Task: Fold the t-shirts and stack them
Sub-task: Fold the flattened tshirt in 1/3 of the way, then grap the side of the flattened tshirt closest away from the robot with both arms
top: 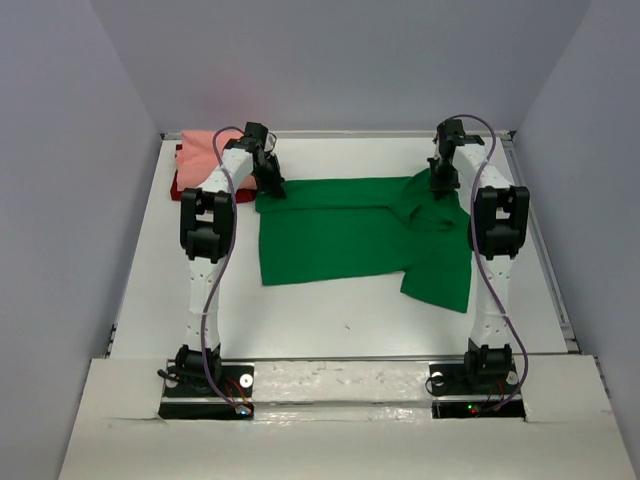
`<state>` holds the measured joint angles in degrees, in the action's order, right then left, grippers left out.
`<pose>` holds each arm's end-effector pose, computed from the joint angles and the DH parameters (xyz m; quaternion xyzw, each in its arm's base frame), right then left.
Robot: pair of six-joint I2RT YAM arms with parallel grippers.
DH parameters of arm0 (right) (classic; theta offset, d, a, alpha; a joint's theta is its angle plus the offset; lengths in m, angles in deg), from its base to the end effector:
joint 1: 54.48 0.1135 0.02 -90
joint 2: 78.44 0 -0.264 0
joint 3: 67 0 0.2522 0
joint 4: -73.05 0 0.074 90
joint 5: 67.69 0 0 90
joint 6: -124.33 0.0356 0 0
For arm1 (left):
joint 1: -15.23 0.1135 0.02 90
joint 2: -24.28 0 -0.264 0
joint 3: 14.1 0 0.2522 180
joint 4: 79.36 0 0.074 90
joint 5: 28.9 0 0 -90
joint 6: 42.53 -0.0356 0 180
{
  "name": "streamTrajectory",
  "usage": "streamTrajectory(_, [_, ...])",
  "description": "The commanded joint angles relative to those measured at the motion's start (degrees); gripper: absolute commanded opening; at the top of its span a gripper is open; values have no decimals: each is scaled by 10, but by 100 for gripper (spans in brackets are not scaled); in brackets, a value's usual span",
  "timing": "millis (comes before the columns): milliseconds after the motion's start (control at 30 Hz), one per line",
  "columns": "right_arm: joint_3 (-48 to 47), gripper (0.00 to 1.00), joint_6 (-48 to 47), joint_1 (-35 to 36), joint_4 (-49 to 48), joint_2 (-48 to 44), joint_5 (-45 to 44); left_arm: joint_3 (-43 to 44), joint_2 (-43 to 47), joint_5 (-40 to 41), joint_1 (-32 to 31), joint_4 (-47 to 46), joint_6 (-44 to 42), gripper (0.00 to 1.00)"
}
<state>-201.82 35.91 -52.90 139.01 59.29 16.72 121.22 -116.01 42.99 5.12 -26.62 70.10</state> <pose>0.5066 0.0105 0.1762 0.0089 0.9819 -0.0429 0.1844 0.5217 -0.1043 0.1692 -0.0599 0.9477 -0.2224 0.2209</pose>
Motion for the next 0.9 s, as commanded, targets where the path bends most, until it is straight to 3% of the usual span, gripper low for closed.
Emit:
streamTrajectory(0, [5,0,-10,2,-27,-23,-11,-26,31,63,2,13,-34,0])
streamTrajectory(100, [28,1,-10,16,-40,-66,-22,-29,76,105,-24,11,-40,0])
streamTrajectory(200, [37,20,-26,45,-42,-120,-50,-42,137,153,-61,1,-43,0])
streamTrajectory(300, [31,47,-19,81,-32,-176,-92,-43,216,229,-108,-5,-50,0])
streamTrajectory(367, [24,55,-5,106,-8,-202,-129,-45,248,284,-142,-3,-54,0])
streamTrajectory(433, [27,60,41,122,15,-247,-158,-61,308,357,-170,-8,-68,0])
streamTrajectory(500, [67,60,100,127,41,-296,-160,-107,355,412,-211,4,-64,7])
streamTrajectory(533, [170,60,148,127,13,-375,-126,-139,408,439,-220,18,-38,14])
streamTrajectory(567, [237,59,166,127,-17,-422,-92,-223,471,422,-224,9,-23,17])
streamTrajectory(600, [307,59,174,127,-51,-473,-56,-276,472,389,-224,9,-15,18])
streamTrajectory(633, [429,59,190,127,-95,-566,-26,-336,539,290,-205,-28,-1,19])
streamTrajectory(667, [474,59,201,127,-96,-603,-10,-395,575,235,-191,-56,9,20])
streamTrajectory(700, [506,59,214,127,-97,-632,-1,-507,604,182,-158,-113,21,20])
streamTrajectory(733, [532,58,234,127,-90,-656,0,-555,650,78,-143,-135,32,20])
streamTrajectory(867, [605,54,293,127,-32,-783,0,-699,712,4,-129,-178,86,19])
